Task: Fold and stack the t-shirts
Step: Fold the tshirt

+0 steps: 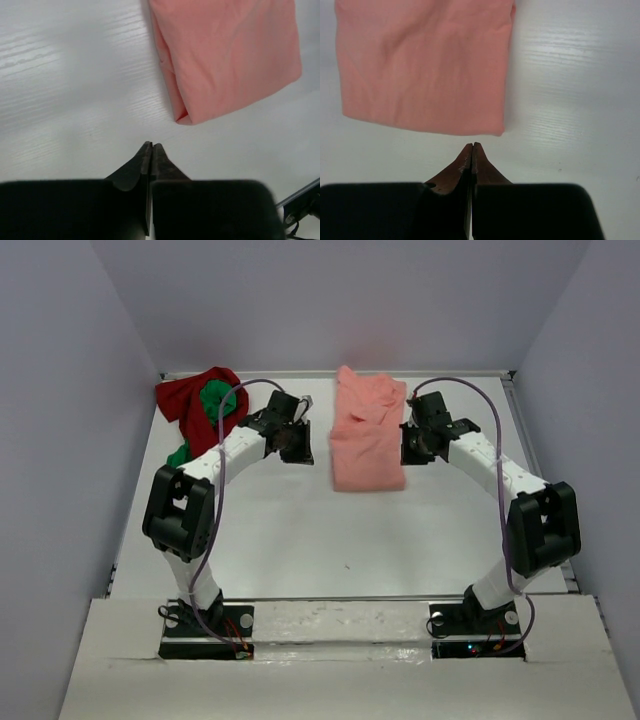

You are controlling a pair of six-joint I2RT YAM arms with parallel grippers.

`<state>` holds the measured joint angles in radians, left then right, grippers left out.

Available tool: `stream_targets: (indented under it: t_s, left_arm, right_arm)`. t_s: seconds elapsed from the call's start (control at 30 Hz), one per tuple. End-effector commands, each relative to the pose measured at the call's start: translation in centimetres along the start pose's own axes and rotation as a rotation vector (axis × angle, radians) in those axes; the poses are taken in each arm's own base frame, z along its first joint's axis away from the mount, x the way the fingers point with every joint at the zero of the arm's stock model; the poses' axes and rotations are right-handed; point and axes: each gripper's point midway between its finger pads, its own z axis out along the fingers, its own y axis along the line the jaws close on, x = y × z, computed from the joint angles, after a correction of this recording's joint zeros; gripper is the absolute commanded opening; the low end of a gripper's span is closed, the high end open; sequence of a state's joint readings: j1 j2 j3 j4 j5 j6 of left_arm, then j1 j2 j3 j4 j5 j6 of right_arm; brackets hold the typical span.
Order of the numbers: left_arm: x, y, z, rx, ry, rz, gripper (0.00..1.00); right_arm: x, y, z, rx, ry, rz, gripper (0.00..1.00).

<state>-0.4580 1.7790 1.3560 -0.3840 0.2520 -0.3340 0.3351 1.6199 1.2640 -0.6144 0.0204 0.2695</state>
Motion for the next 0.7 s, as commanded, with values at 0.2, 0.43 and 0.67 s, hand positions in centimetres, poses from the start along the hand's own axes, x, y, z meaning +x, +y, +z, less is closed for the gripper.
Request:
stream_targets:
  t_s: [0.2, 0.43, 0.67]
  left_arm:
    - [-4.3, -7.5, 0.3, 0.298, -0.038, 0.035, 0.00]
    - [-5.6, -9.5, 3.4, 0.348, -0.015, 0.052, 0.00]
    - [-6.0, -9.6, 6.7, 0.364, 0.018, 0.042, 0.00]
  right_arm:
    - [-5.9, 1.4, 2.2, 0.008, -0.074, -0.011, 0.00]
    - [-8.1, 1.7, 6.3, 0.042, -0.045, -0.030, 0.00]
    - [-8.5, 1.6, 9.1, 0.063, -0.017, -0.052, 0.00]
